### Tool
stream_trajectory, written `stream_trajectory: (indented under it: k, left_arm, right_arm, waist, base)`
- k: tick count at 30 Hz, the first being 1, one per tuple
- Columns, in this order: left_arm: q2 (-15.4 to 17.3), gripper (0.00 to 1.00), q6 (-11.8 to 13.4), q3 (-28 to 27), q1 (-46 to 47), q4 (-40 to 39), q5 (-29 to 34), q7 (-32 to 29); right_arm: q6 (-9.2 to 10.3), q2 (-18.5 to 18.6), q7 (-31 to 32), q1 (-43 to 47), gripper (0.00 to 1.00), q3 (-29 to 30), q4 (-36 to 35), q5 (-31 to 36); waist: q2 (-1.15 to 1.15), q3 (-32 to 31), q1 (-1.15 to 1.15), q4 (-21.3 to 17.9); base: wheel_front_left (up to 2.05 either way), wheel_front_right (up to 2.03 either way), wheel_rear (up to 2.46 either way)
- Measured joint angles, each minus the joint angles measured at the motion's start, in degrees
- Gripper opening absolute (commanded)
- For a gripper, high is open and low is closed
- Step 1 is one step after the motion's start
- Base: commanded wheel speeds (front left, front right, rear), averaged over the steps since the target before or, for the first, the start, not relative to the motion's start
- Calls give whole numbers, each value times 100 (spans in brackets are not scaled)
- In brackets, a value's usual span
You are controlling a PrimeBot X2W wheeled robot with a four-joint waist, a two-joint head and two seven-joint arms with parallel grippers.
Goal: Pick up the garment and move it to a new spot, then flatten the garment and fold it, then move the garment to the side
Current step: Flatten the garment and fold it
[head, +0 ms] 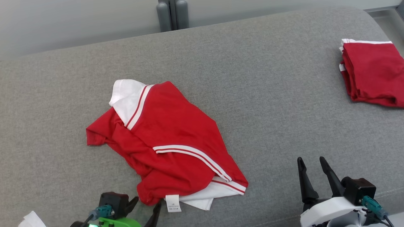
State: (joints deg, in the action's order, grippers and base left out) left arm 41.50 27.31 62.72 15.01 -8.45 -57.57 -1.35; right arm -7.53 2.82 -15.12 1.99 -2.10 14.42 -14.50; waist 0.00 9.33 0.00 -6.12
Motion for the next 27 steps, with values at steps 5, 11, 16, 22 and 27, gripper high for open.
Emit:
stream_trajectory:
  k: [5,11,16,22,27]
  left_arm:
    - [-171,89,-152,-5,-13,263,-120,45]
    - [-307,33,-219,-105,-11,498,-226,146]
    - [-312,0,-289,-140,-9,486,-290,168]
    - [-204,0,-311,-179,-5,298,-308,140]
    - [231,0,-175,-212,3,-141,-238,12]
  right_arm:
    - [0,0,0,-17,100,9,-5,10]
    - [0,1,0,-19,100,23,-5,18]
    - [0,0,0,-25,100,41,-2,20]
    - [0,0,0,-18,100,96,-1,59]
    - [0,1,0,31,100,142,-7,85]
  waist:
    - [0,30,0,-37]
    - [0,85,0,-82]
    - [0,91,0,-90]
    - [0,47,0,-44]
    - [0,-26,0,37]
  base:
    - [0,0,0]
    - [0,0,0]
    - [0,0,0]
    - [0,0,0]
    - [0,0,0]
